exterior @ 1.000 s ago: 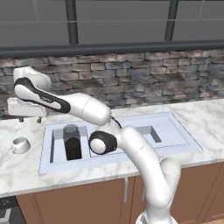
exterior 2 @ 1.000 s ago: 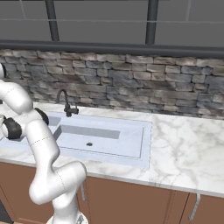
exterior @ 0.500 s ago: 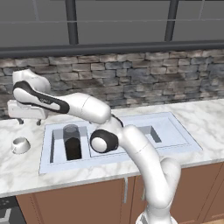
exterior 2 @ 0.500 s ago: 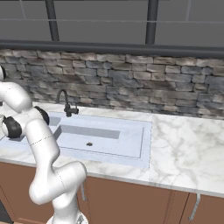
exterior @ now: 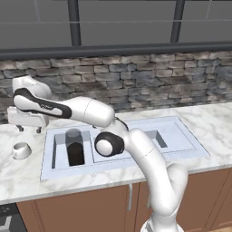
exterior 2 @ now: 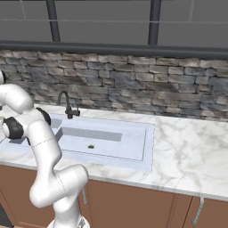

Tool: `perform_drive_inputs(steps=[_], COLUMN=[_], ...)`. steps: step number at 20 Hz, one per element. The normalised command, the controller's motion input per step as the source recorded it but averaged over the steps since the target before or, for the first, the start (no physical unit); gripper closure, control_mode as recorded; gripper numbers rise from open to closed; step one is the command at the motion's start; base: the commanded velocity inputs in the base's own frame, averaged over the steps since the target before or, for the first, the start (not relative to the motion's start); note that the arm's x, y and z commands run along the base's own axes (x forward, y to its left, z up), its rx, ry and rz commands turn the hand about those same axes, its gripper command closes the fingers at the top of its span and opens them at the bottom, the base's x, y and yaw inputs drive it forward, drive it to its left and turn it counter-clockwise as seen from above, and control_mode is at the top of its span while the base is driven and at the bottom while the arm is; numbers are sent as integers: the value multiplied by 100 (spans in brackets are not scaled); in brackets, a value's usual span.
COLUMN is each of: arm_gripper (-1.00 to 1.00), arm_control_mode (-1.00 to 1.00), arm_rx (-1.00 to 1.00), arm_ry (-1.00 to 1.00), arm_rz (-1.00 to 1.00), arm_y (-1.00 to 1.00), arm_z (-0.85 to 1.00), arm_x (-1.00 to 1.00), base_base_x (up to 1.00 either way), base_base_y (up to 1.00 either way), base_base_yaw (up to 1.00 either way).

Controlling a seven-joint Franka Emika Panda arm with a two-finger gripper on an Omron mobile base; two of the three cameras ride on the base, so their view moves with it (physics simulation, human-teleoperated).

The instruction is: Place the jar in the left basin and the mug in the right basin of the sink.

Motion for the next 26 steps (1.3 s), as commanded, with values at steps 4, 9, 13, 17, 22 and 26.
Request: perform_drive_inputs(steps=[4,9,13,17,22,26], arm_gripper=[-100,-100,-100,-100,-100,-100], arm_control_mode=[-100,-100,-100,-100,-100,-100], arm_rx=[0,0,-1,-1,-2,-2], arm_ry=[0,0,0,0,-1,-1], arm_rz=[-2,-2,-2,-1,-1,-1], arm_y=[6,4,1,2,3,6], arm_z=[-14,-14,-9,-15,-19,-18], arm_x=[0,0,2,0,0,1], base_base_x=[0,0,0,0,0,0], base_base_y=[0,0,0,0,0,0], base_base_yaw=[0,0,0,0,0,0])
